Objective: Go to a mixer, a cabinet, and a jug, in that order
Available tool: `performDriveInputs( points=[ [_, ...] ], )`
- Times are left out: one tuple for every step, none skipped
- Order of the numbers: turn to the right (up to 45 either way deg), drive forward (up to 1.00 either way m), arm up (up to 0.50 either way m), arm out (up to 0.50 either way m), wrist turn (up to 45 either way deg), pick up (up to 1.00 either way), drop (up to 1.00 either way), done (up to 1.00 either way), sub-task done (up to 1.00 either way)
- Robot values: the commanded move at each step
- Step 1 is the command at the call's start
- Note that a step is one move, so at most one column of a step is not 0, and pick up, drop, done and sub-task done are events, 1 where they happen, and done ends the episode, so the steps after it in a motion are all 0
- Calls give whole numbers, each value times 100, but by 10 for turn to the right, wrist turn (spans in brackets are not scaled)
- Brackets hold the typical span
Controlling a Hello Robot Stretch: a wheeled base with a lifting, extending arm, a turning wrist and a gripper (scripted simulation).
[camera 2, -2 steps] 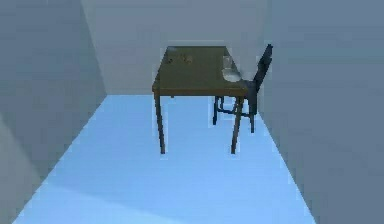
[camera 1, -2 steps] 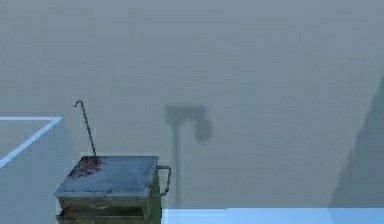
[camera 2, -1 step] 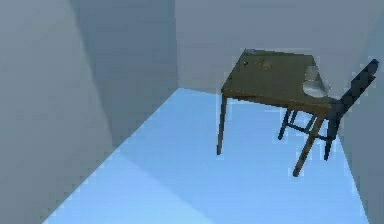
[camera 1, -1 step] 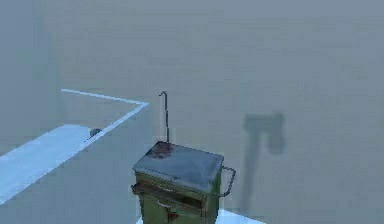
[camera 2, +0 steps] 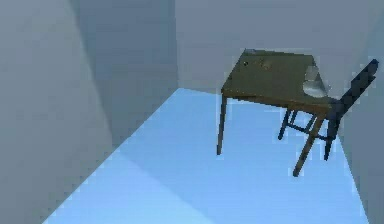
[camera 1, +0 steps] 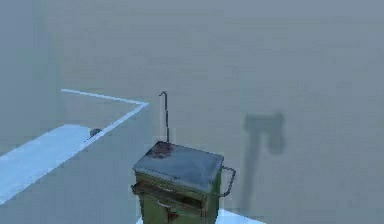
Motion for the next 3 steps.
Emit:
performDriveInputs(
  points=[
    [-450, 0, 0, 0, 0, 0, 0, 0, 0],
    [-450, 0, 0, 0, 0, 0, 0, 0, 0],
    [-450, 0, 0, 0, 0, 0, 0, 0, 0]
  ],
)
